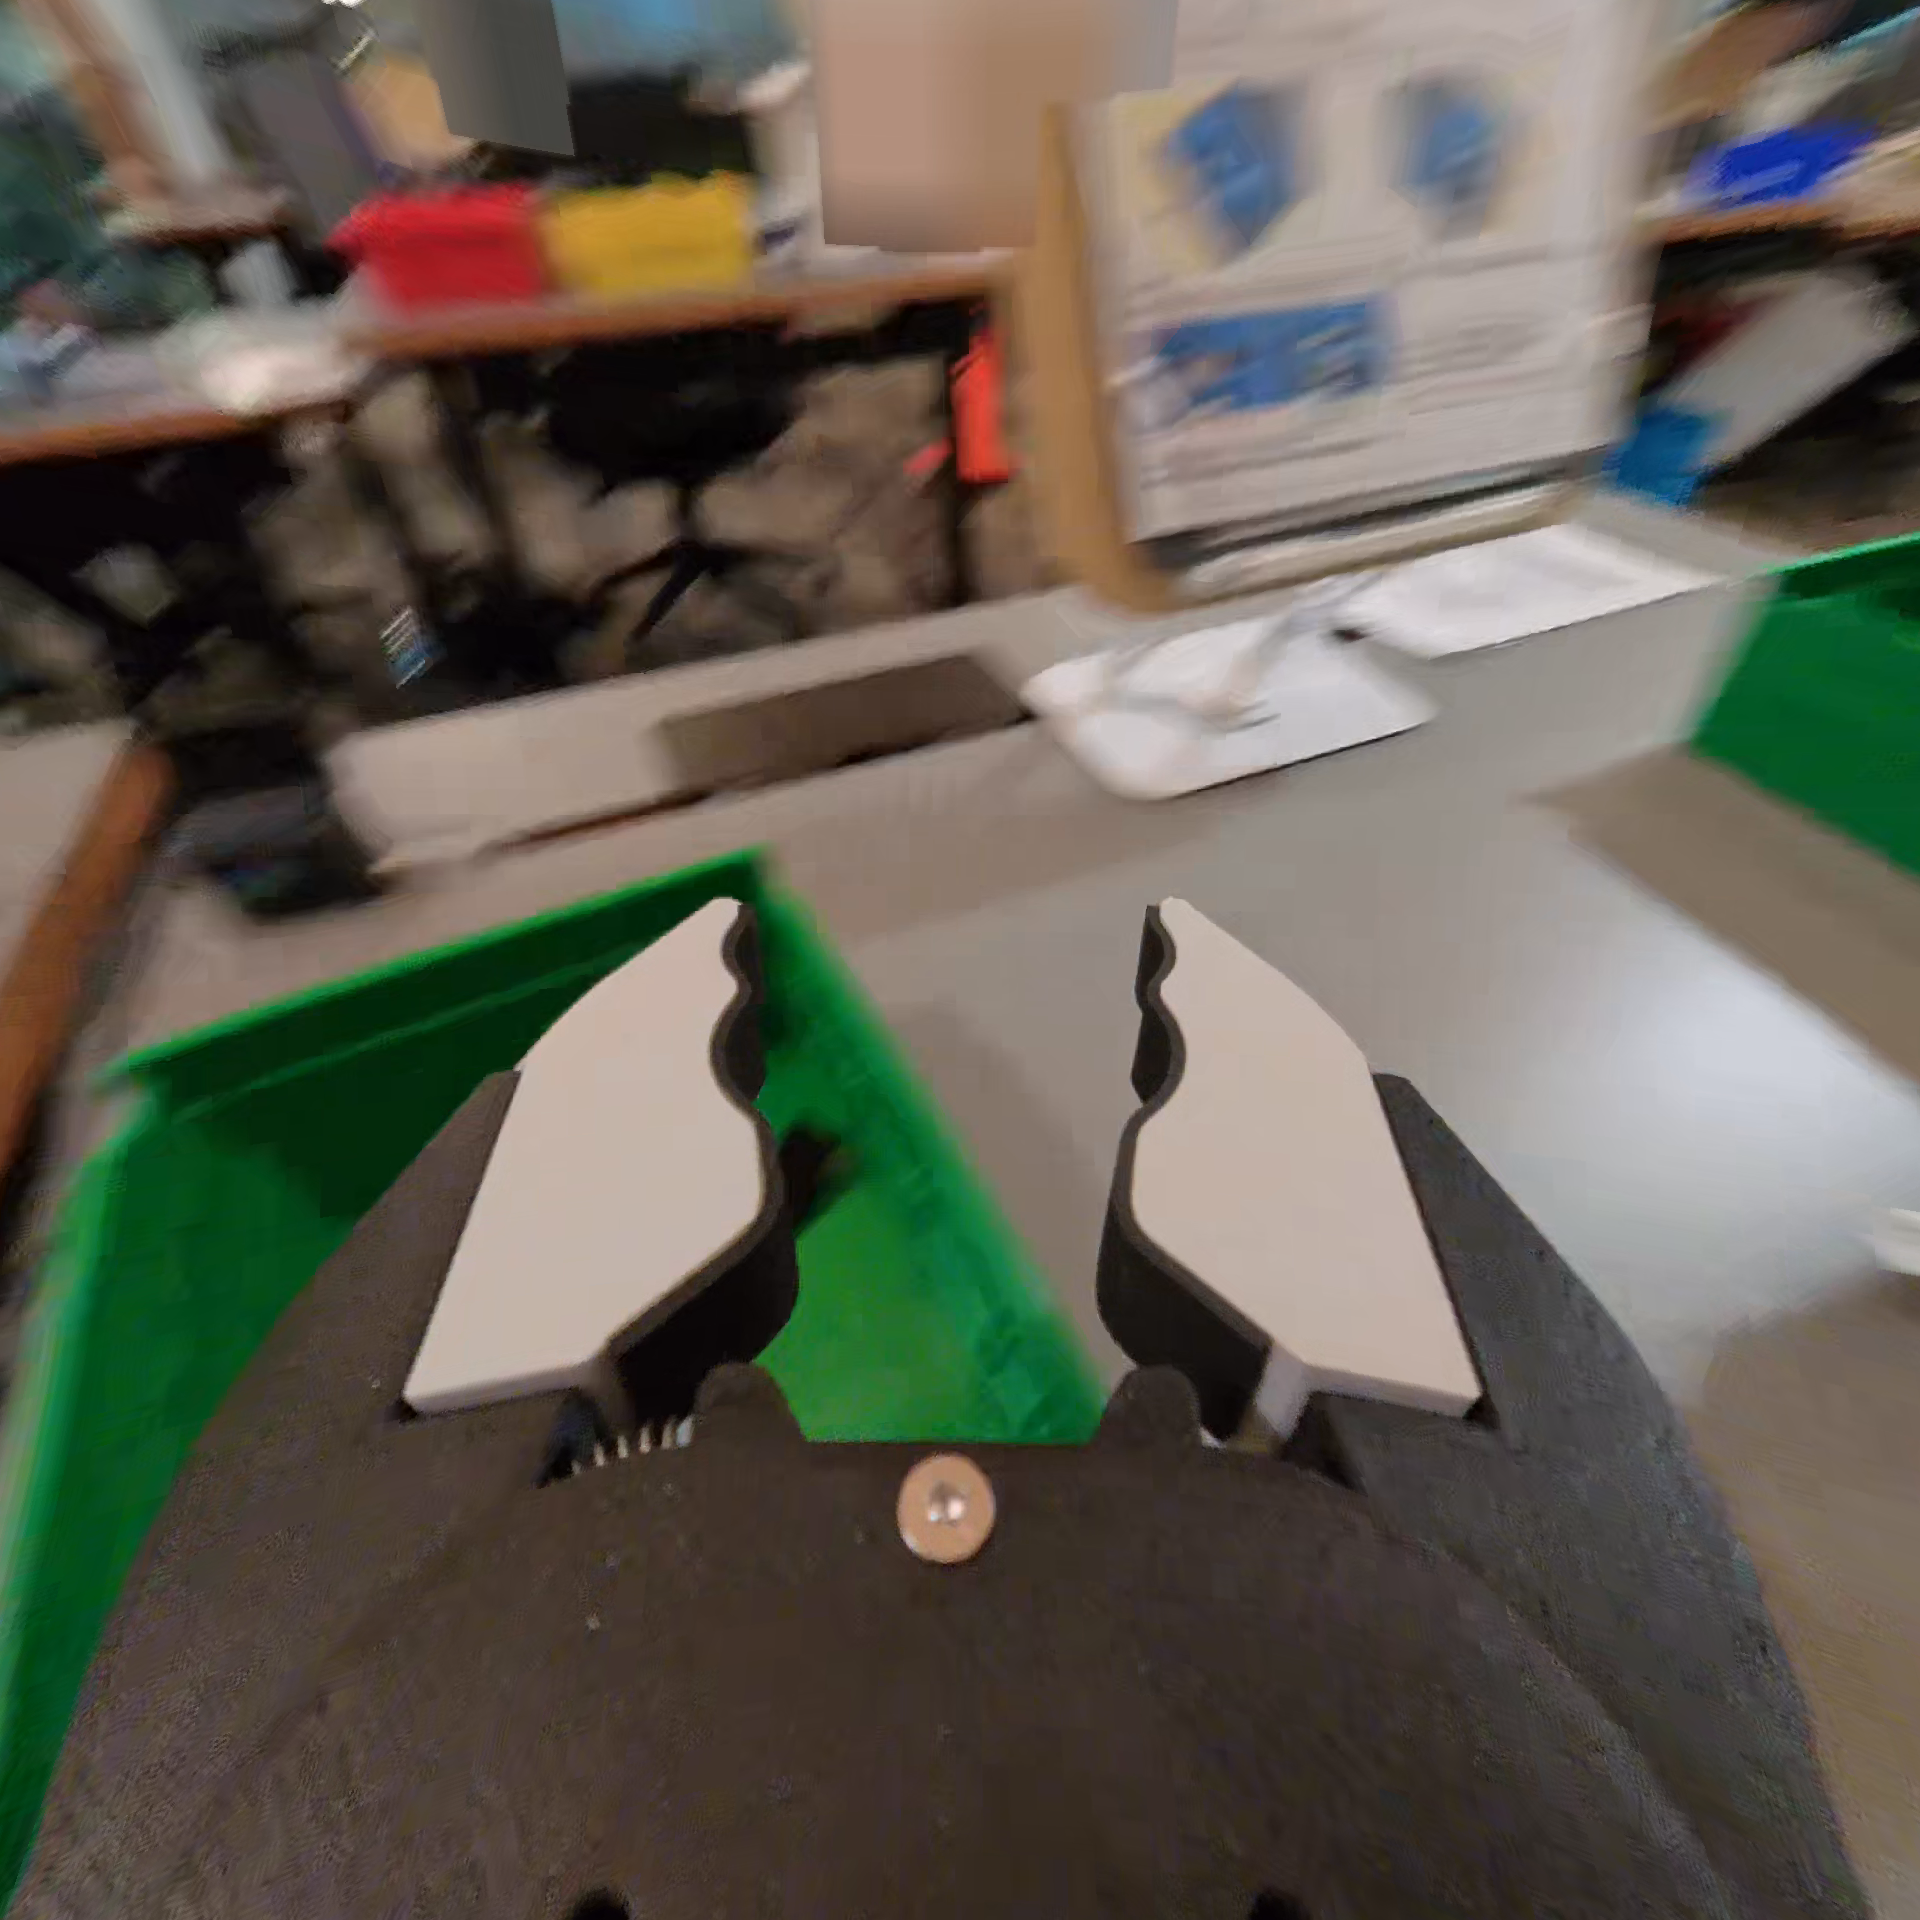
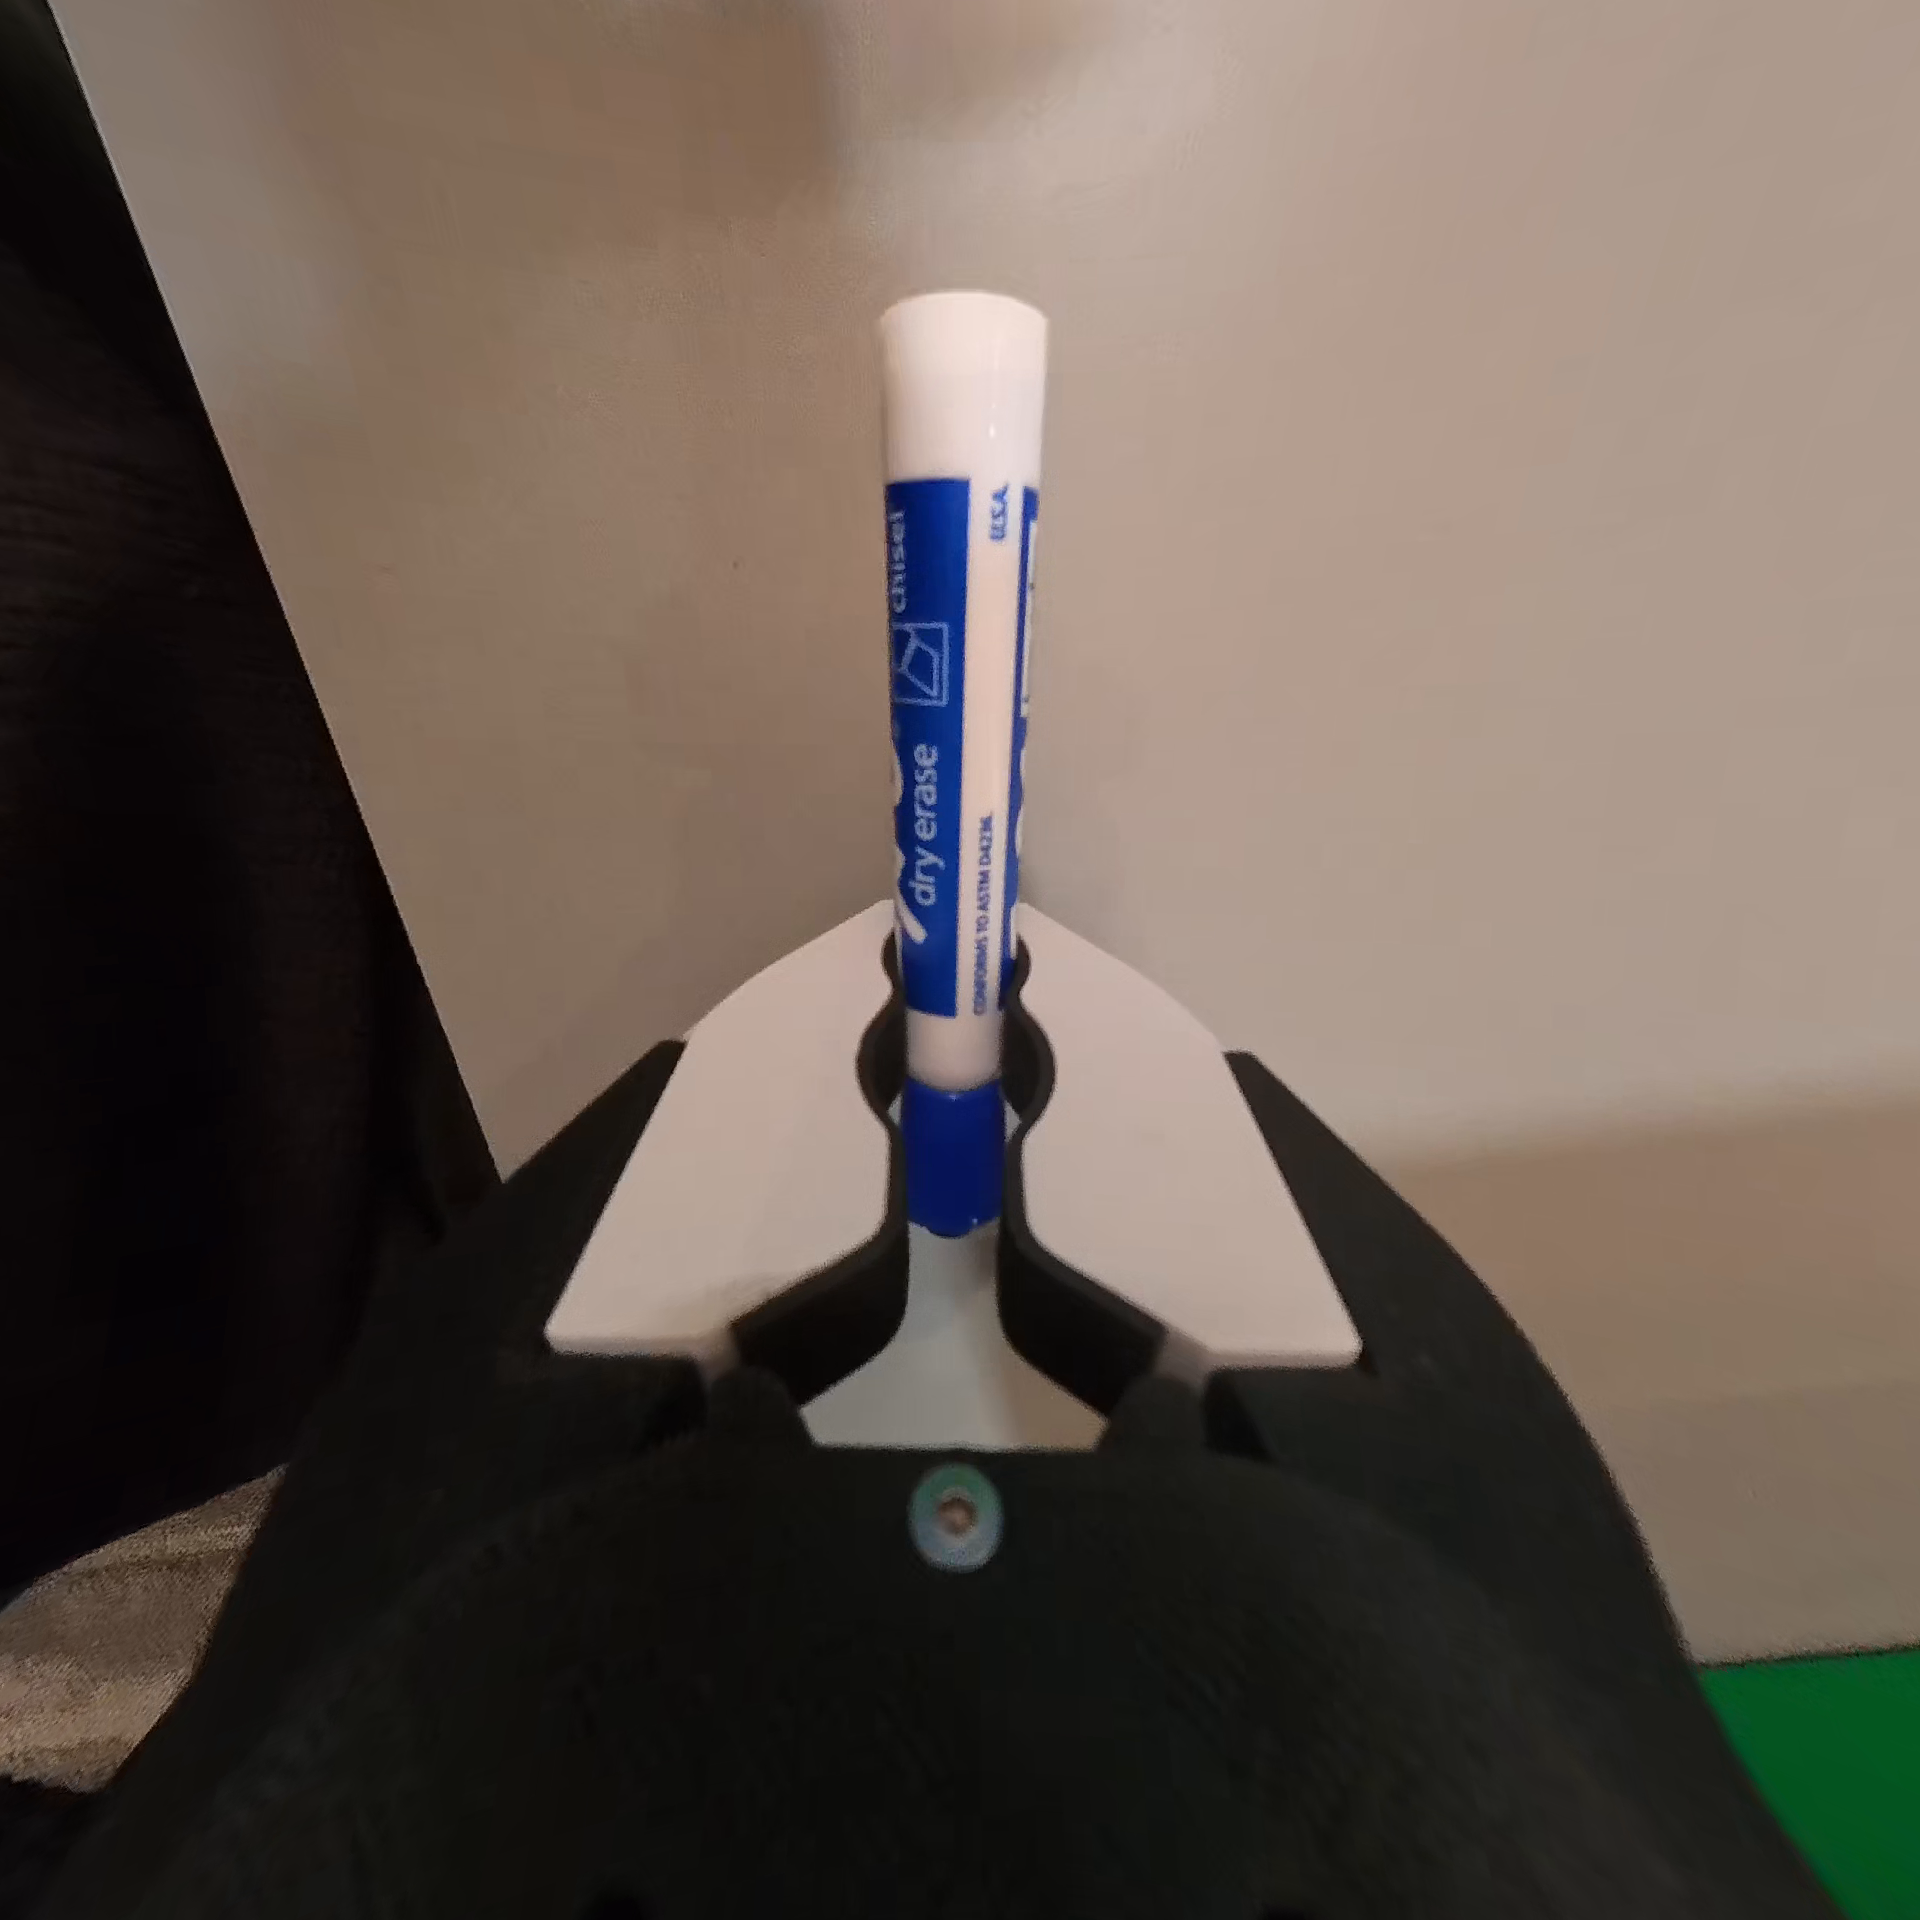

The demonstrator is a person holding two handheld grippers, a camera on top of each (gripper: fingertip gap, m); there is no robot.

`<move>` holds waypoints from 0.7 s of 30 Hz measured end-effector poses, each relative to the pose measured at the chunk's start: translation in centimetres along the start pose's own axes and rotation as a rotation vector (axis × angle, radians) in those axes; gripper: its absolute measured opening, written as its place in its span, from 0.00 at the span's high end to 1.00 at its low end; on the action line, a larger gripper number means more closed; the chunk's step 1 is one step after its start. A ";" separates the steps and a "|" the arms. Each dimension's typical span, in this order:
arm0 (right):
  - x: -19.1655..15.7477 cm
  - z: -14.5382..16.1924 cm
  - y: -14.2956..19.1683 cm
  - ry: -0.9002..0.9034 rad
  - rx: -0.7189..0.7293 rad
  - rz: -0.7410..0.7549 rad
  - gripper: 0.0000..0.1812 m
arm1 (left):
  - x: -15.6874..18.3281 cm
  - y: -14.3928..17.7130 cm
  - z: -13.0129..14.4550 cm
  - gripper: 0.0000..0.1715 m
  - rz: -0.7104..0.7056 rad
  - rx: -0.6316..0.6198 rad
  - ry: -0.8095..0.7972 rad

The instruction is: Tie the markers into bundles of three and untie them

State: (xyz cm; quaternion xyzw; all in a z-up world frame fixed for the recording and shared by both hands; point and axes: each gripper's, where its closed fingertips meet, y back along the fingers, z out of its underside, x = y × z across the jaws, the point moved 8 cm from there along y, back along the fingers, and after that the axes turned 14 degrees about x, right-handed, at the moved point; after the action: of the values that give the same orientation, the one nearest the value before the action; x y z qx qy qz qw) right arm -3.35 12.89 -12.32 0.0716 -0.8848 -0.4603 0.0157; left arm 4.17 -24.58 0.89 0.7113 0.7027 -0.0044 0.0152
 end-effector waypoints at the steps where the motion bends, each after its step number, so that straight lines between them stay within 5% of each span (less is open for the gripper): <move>1: -0.1 -0.1 -0.1 0.004 -0.001 -0.002 0.92 | -2.4 0.9 0.5 0.60 -0.072 -0.073 0.014; 3: -0.2 -0.3 -0.2 0.010 -0.001 -0.004 0.92 | -5.5 2.5 2.5 0.66 -0.071 -0.275 0.079; 6: -0.3 -0.4 -0.3 0.014 -0.003 -0.005 0.92 | -6.7 4.9 6.6 0.73 0.139 -0.658 0.156; 10: -0.4 -0.4 -0.7 0.019 -0.019 -0.008 0.92 | -6.7 6.9 11.1 0.73 0.226 -0.964 -0.093; 16: -0.6 -0.5 -1.0 0.027 -0.026 -0.018 0.92 | -4.0 5.7 12.2 0.79 0.373 -1.086 -0.148; 21: -0.5 -0.7 -0.5 0.036 -0.021 0.004 0.92 | -3.7 3.7 13.0 0.79 0.481 -1.353 -0.160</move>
State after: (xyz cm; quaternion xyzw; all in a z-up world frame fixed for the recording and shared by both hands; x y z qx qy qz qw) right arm -2.74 12.09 -12.30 0.0781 -0.8796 -0.4681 0.0334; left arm 7.97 -28.65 -11.93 0.6787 0.3721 0.3831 0.5042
